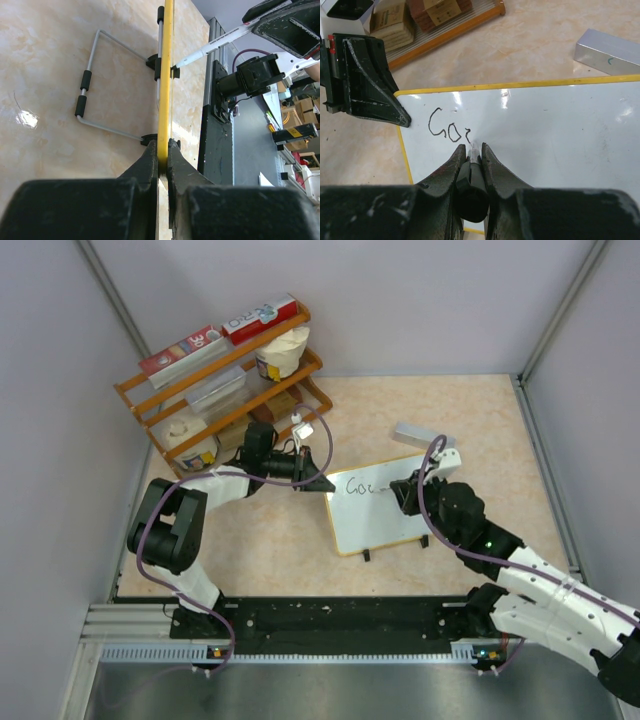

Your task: Write a sentence on the whiteboard

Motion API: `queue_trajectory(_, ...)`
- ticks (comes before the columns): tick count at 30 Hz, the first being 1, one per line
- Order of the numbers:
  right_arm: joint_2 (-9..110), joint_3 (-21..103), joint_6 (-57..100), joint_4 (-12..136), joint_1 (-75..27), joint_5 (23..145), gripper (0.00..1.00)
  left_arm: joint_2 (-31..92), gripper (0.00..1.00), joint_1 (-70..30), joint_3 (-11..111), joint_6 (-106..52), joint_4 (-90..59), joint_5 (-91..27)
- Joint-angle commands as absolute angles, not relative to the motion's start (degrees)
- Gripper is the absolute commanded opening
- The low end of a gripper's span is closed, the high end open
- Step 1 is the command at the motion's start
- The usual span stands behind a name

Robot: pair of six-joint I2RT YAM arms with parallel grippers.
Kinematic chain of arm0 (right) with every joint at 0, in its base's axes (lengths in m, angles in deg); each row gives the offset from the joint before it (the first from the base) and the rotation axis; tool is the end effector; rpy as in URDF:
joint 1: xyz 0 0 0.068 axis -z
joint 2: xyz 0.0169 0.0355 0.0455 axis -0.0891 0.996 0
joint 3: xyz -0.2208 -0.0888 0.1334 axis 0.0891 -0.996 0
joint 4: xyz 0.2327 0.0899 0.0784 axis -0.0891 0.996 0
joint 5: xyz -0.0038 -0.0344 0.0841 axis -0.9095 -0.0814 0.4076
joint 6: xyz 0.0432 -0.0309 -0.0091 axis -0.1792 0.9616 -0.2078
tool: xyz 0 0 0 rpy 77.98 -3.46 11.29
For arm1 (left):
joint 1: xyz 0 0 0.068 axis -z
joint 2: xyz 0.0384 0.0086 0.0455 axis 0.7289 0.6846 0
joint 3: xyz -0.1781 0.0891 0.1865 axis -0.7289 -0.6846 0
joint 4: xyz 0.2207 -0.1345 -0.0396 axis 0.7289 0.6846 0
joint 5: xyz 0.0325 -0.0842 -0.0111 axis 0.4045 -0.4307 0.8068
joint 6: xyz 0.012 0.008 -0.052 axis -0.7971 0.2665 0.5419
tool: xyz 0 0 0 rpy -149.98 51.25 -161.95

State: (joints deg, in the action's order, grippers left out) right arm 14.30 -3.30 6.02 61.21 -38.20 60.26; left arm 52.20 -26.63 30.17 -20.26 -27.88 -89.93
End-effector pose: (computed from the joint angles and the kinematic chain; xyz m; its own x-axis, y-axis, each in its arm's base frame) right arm 0.1451 0.1228 0.2772 -0.3215 0.1934 -0.9269 -0.3604 0.8803 0.3087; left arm 0.3126 -0.1497 0.2006 -0.7220 0.1344 -0.6787 0.6918 0.1512 -0.7060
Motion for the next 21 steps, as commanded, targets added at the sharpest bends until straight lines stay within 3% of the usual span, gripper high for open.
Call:
queue_trajectory(1,13.61,-2.35,6.02,60.01,-37.43,57.69,0.0,53.58,0.0,-24.65,30.15,-25.94,-25.99,-90.73)
queue_trajectory(21,15.19,-0.5,6.46,56.67,-37.25,57.6,0.0,53.67,0.0,-24.39,30.24,-26.29,-25.64,-90.82)
